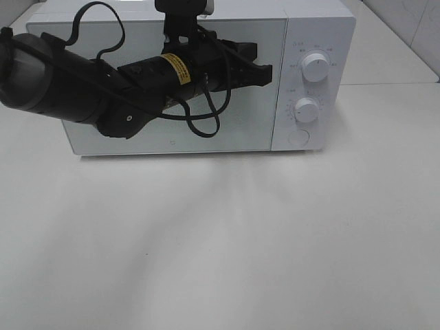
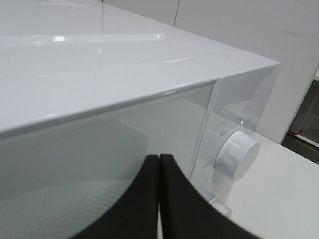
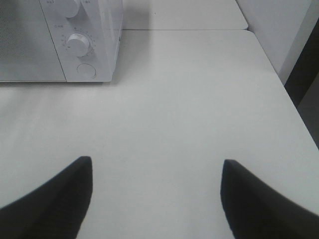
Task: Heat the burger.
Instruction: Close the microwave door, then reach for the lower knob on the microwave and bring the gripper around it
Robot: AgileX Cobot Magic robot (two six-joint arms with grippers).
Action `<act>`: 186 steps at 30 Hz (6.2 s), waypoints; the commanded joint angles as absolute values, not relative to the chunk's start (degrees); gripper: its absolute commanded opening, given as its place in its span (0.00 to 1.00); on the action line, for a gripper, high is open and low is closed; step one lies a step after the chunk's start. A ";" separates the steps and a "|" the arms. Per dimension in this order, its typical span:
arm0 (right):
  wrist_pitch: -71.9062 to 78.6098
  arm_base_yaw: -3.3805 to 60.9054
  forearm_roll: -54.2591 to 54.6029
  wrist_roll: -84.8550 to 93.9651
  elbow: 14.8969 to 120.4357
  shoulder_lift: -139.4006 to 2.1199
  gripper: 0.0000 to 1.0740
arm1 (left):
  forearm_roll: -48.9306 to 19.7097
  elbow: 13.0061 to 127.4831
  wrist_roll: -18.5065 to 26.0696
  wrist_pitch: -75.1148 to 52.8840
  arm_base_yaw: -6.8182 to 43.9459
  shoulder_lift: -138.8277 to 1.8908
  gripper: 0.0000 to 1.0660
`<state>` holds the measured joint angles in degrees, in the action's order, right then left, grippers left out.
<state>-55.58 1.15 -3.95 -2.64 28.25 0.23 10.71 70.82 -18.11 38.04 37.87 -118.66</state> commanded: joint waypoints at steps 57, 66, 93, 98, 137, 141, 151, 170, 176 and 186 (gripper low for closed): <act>-55.00 0.74 -3.78 -2.92 28.07 1.95 0.60 | 4.01 73.34 -15.76 -59.64 53.23 -97.29 0.95; -55.00 0.74 -3.78 -2.92 28.07 1.95 0.60 | 1.32 69.27 -12.89 -65.60 44.58 -90.58 0.95; -55.00 0.74 -3.78 -2.92 28.07 1.95 0.60 | -3.90 38.04 -5.44 -68.47 2.92 -43.03 0.95; -55.00 0.74 -3.78 -2.92 28.07 1.95 0.60 | -3.32 36.50 -4.76 -71.62 2.92 -35.35 0.95; -55.00 0.74 -3.78 -2.92 28.07 1.95 0.60 | -7.45 29.62 3.15 -61.31 2.92 1.32 0.95; -55.00 0.74 -3.78 -2.92 28.07 1.95 0.60 | -7.45 29.62 3.15 -61.31 2.92 1.15 0.95; -55.00 0.74 -3.78 -2.92 28.07 1.95 0.60 | -7.45 29.62 3.15 -61.31 2.92 1.15 0.95; -55.00 0.74 -3.78 -2.92 28.07 1.95 0.60 | -7.45 29.62 3.15 -61.31 2.92 1.15 0.95; -55.00 0.74 -3.78 -2.92 28.07 1.95 0.60 | -7.45 29.62 3.15 -61.31 2.92 1.15 0.95; -55.00 0.86 -3.78 -2.92 28.07 1.95 0.62 | -7.45 29.62 3.15 -61.31 2.92 1.15 0.95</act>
